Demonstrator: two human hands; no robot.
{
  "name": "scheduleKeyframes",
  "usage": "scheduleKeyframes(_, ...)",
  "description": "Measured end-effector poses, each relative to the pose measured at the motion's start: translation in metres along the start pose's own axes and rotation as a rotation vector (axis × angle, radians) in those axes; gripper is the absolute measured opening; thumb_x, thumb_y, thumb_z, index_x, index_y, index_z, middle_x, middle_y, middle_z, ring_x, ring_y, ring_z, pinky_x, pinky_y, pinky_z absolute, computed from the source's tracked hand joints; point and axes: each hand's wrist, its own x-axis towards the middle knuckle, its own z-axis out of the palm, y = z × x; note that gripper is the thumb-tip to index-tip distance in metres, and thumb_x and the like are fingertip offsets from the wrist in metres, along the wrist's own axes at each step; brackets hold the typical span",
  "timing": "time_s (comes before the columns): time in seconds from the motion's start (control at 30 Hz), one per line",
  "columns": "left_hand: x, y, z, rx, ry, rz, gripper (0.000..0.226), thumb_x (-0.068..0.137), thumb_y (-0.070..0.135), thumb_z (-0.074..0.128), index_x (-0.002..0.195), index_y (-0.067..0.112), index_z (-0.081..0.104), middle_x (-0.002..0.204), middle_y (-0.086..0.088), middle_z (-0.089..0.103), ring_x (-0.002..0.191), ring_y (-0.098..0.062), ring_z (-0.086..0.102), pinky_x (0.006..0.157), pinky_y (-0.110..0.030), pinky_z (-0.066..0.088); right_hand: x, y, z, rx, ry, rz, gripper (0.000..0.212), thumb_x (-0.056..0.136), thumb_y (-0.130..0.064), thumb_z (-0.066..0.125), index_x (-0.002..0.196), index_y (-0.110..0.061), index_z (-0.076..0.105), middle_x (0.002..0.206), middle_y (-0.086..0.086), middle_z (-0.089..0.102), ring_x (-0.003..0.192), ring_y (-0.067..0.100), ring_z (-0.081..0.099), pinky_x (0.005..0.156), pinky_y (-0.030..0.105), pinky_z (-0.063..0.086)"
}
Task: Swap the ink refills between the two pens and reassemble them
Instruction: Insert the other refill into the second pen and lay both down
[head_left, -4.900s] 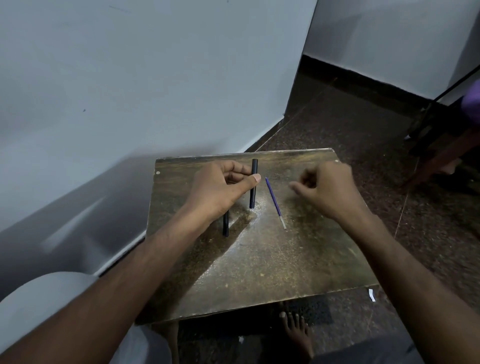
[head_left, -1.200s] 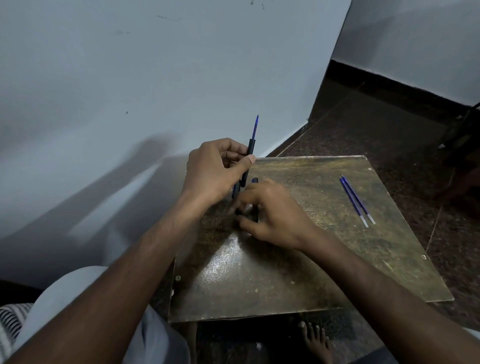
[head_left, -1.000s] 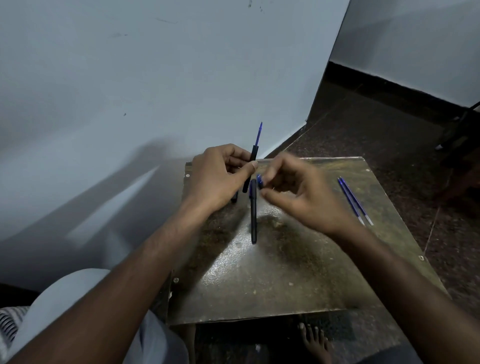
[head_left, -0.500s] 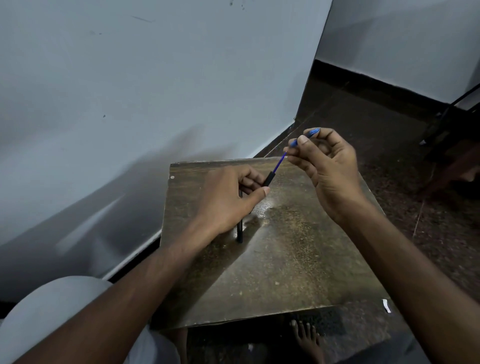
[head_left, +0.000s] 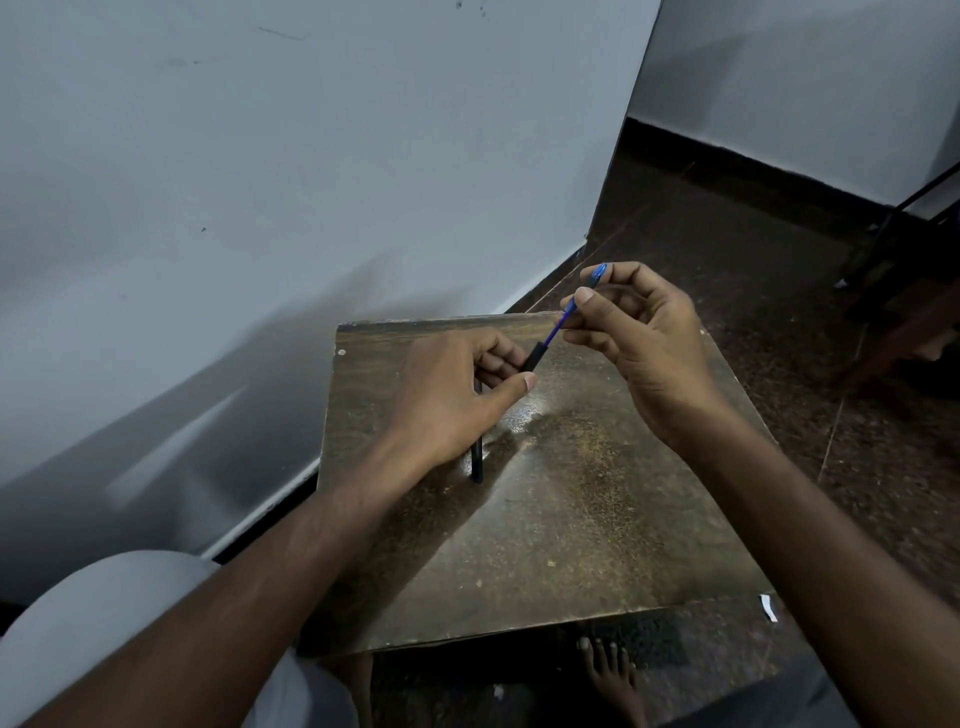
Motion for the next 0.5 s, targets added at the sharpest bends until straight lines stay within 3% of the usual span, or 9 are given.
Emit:
scheduleKeyframes(0.33,-0.001,0.004,-0.003,0.007,0.013,0.005,0.012,0.093,0.034,0.084,0.104,0.033,0.081,0.086,0.018,0.078,0.087,0.006,0.072,0.074,-0.003,0.051,-0.001,0.01,0.001,-0.108,-0.123,0.009,0.013,0.098,-0.01,0.078,0.111,-0.01,0.075,0.095,0.011,0.078,0.089,0.015,0.076,0.082,0.03,0.063)
scheduleKeyframes(0.5,-0.002,0.005,-0.003,0.026,0.002,0.012,0.018,0.097,0.029,0.081,0.115,0.03,0.083,0.093,0.018,0.079,0.088,0.006,0.072,0.074,-0.003,0.051,0.001,0.01,0.0,-0.109,-0.163,0.108,0.005,0.099,-0.013,0.077,0.095,-0.009,0.077,0.107,0.009,0.078,0.098,0.017,0.069,0.089,0.033,0.059)
